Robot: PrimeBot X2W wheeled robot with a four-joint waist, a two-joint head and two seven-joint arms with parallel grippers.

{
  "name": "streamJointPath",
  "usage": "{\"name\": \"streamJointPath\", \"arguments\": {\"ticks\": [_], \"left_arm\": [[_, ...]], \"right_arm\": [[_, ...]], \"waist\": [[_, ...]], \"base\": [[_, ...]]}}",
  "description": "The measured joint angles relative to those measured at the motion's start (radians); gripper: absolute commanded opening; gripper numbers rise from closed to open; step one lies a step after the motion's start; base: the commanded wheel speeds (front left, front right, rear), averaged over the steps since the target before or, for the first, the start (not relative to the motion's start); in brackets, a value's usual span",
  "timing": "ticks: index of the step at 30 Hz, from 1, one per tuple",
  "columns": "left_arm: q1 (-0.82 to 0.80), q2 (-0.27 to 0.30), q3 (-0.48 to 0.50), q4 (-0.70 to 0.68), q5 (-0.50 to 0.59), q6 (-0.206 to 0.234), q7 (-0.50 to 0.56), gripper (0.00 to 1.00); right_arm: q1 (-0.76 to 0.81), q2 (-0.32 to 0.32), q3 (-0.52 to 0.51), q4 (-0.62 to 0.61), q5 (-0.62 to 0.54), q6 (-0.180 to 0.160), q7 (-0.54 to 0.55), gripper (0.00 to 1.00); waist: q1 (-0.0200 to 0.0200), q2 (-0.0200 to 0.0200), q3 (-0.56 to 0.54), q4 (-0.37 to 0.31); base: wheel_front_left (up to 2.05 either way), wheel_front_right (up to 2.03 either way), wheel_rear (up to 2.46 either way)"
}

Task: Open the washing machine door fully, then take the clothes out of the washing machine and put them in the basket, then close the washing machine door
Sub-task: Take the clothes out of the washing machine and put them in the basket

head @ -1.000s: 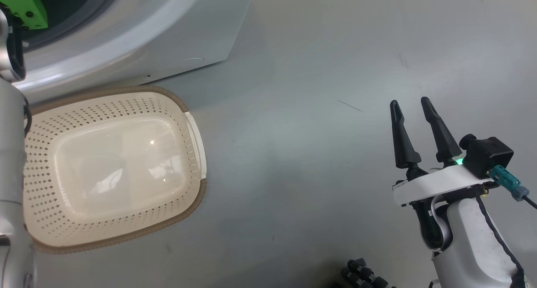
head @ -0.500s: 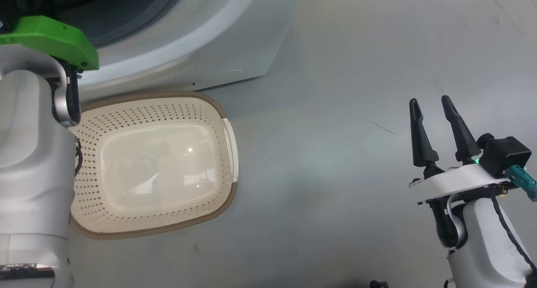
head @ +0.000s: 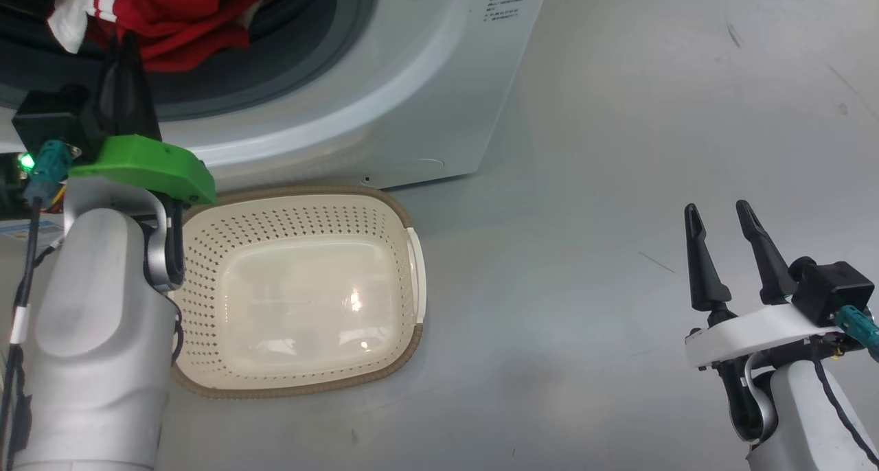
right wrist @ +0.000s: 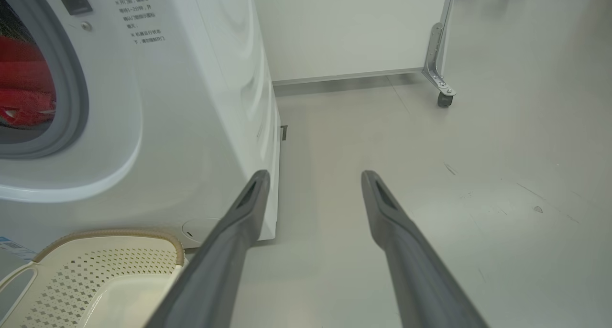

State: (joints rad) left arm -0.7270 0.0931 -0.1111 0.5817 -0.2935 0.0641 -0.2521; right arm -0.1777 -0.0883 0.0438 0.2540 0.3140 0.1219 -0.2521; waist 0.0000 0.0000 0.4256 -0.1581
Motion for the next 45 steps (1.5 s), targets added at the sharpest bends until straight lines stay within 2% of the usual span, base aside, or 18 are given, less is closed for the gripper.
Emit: {"name": "streamJointPath", "arguments": {"ticks": [13,21,32,45], "left_arm": [[0.113,-0.034,-0.028,-0.298,0.028,0.001,0.0,0.0],[0.213,-0.038,-0.061,-0.404,0.04,0.001,0.0,0.0],[0.365,-0.043,-0.095,-0.388,-0.001,0.001,0.033,0.0],[0.409,-0.049,-0.123,-0.276,-0.062,0.001,0.086,0.0]], "right_arm": [[0.062,-0.006,-0.022,-0.005,-0.007,-0.001,0.0,1.0],[0.071,-0.005,-0.01,-0.013,-0.012,-0.001,0.0,1.0],[0.085,-0.003,0.002,-0.035,-0.013,-0.001,0.0,1.0],[0.077,0.001,0.019,-0.059,-0.013,-0.001,0.0,1.0]], "waist": [[0.0,0.0,-0.091,0.08],[0.0,0.0,-0.129,0.113],[0.0,0.0,-0.113,0.114],[0.0,0.0,-0.053,0.089]], "base": [[0.0,0.0,0.0],[0.0,0.0,0.0],[0.0,0.0,0.0],[0.0,0.0,0.0]]}}
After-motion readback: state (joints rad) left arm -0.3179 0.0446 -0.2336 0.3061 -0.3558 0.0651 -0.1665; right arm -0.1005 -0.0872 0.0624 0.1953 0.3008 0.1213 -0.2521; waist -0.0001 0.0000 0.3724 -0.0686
